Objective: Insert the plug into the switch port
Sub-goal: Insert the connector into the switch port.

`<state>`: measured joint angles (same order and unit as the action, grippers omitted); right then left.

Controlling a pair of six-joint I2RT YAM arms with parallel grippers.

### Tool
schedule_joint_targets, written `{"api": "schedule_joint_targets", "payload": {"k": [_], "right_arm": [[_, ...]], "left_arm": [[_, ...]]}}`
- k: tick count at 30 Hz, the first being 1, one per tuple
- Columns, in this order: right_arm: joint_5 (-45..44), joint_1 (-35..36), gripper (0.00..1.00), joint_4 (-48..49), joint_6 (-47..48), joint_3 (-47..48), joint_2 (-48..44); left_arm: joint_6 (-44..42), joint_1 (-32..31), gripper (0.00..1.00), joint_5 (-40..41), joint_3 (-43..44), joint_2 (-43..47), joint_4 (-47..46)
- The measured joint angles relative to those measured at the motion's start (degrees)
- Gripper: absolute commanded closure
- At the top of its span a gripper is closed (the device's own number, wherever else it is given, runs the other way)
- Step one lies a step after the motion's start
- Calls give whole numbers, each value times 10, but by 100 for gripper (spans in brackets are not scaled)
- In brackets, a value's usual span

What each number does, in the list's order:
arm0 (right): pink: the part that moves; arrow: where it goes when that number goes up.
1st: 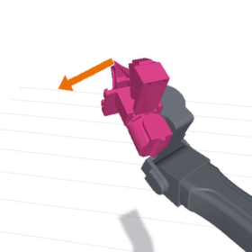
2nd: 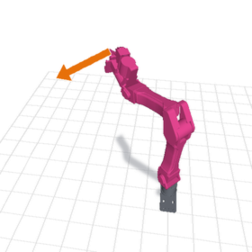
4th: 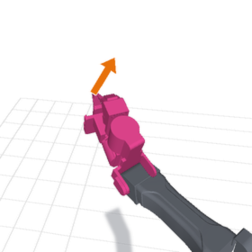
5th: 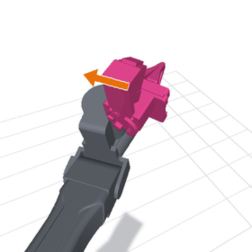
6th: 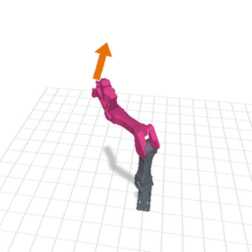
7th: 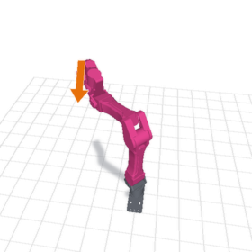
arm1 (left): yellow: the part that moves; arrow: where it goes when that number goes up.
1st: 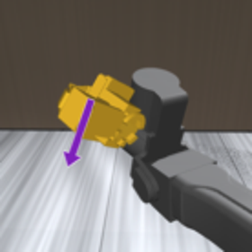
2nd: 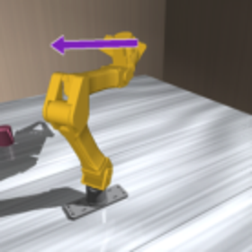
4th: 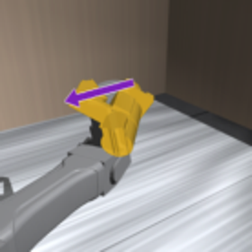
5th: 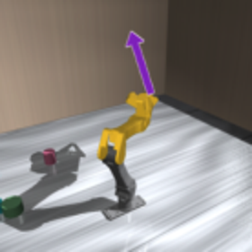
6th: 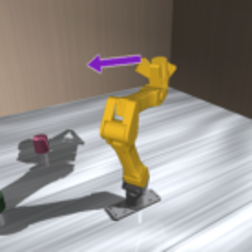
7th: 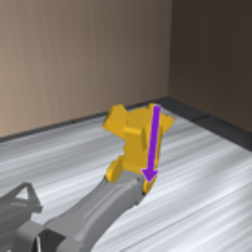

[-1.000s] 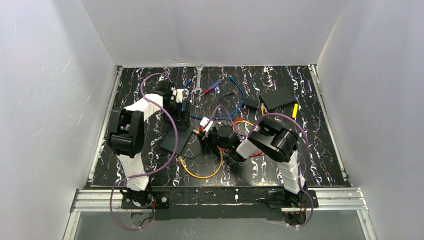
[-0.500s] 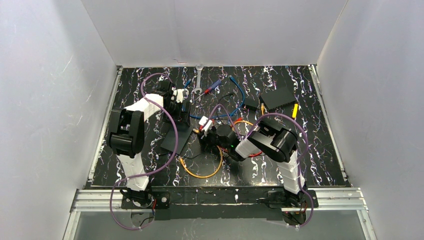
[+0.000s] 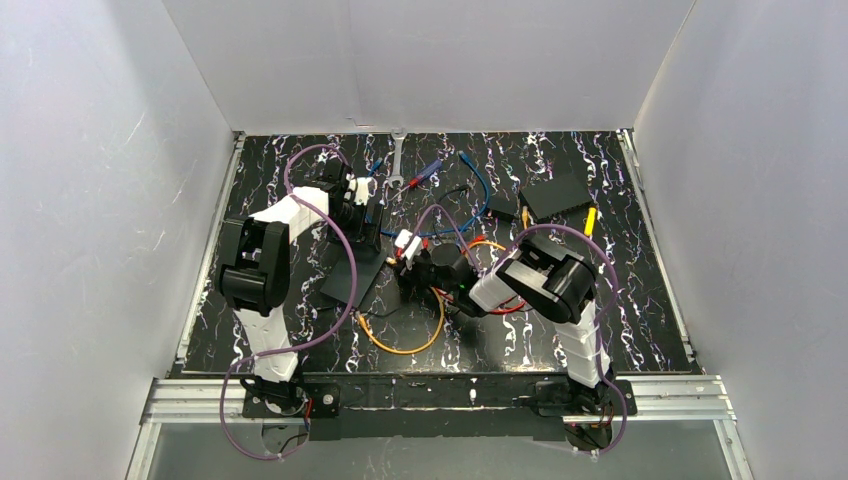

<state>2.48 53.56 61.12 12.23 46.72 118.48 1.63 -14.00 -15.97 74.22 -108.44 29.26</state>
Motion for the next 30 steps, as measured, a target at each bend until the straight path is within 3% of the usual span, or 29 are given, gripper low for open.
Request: {"api": "schedule_joint_targets", "payload": {"k": [30], "right_arm": [[20, -19, 99, -46, -36, 49, 13]], "left_arm": [[-1, -12, 16, 33, 13, 0, 5]]}}
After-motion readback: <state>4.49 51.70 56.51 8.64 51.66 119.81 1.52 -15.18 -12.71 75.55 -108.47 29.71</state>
